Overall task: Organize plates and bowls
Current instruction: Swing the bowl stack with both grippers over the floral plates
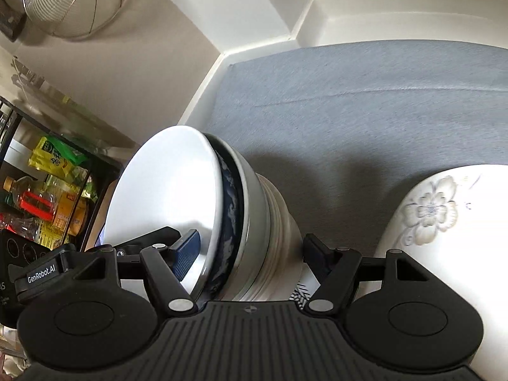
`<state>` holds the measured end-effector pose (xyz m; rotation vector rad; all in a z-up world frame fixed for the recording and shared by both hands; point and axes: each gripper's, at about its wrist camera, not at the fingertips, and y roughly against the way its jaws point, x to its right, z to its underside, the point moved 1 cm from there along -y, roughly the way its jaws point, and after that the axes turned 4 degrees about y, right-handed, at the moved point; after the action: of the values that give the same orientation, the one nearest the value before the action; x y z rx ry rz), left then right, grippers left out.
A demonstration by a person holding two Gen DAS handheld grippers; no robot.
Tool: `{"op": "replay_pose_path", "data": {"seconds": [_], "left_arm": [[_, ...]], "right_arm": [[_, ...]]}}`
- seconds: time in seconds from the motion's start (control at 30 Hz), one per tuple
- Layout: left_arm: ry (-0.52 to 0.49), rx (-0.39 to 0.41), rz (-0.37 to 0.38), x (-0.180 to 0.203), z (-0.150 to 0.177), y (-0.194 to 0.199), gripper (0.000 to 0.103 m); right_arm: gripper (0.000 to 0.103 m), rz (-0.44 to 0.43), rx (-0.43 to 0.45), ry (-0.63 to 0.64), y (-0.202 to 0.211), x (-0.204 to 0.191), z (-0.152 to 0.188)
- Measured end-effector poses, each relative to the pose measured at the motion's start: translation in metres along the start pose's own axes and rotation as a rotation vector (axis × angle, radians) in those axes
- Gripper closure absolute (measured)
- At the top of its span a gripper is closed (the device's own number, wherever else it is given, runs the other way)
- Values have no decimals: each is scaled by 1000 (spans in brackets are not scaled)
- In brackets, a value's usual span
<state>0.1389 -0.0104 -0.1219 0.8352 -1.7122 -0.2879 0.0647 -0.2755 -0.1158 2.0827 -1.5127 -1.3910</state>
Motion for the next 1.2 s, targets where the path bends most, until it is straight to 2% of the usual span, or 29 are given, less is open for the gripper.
{"op": "replay_pose_path", "data": {"seconds": [0.4, 1.0, 1.2], "left_arm": [[-40, -31, 28, 23, 10, -27, 21], [-117, -123, 61, 54, 16, -98, 21], [-134, -163, 68, 59, 9, -127, 21]], "right_arm": [[30, 26, 41, -26, 32, 26, 5], [30, 80, 111, -120, 80, 74, 31], [30, 101, 125, -158, 90, 90, 40]]}}
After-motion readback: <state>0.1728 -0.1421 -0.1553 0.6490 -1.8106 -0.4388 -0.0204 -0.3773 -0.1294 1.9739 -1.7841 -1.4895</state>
